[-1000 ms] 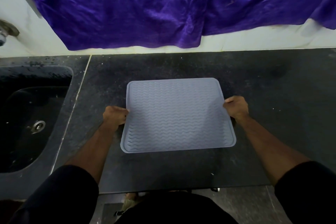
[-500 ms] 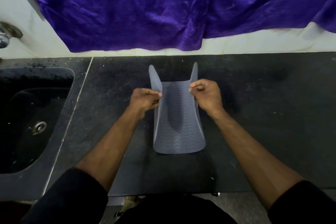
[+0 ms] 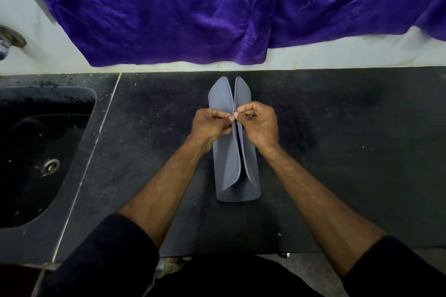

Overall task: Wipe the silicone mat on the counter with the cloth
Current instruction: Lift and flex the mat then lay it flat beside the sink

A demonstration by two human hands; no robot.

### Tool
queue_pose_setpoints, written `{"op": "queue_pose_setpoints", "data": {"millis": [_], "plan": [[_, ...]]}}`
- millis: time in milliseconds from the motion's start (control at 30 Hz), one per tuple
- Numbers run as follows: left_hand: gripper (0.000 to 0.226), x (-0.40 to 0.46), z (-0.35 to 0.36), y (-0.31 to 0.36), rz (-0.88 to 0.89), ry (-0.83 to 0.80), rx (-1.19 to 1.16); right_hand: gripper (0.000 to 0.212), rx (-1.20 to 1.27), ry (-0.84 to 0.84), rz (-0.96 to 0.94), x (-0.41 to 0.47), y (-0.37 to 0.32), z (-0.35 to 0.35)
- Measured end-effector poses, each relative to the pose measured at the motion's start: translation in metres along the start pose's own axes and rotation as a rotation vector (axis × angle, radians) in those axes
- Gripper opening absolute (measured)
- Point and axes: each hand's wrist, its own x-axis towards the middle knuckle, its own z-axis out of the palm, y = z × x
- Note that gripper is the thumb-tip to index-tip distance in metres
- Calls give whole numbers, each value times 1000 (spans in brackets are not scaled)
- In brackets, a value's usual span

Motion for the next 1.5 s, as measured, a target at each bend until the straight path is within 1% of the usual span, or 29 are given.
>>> {"op": "queue_pose_setpoints", "data": {"millis": [233,400,567,667,767,933,1000,1100,1200,1300,1400,1500], "plan": [[1,0,3,2,1,-11,5,7,16,2,12,-2,1,0],[10,-2,0,2,14,-69,30,14,6,-7,32,-1,2,-2],[15,-6,-5,0,8,-139,15,15,-20,-134,62,5,0,-10],[16,-8,-8,2,21,-155,-18,15,-88,-165,4,9,-6,-13],[18,-9,-14,9,57,-169,-45,17,-121,-149,-60,13,-17,-13],[18,-10,-34,26,163,-146,-15,21,-138,-128,-164,18,-38,-6],[15,-9,-50,33,244,-96,66,20,-168,-133,-204,19,-46,0],[15,-4,-82,44,396,37,288,18,-193,-156,-204,20,-60,10],[27,2,-127,56,556,133,554,18,-190,-209,-219,24,-77,26],[41,7,-179,73,684,155,883,18,-202,-286,-251,31,-97,50],[47,11,-227,89,745,148,1111,17,-238,-360,-297,38,-118,77],[49,13,-269,96,697,126,1266,22,-278,-428,-371,42,-138,106]]}}
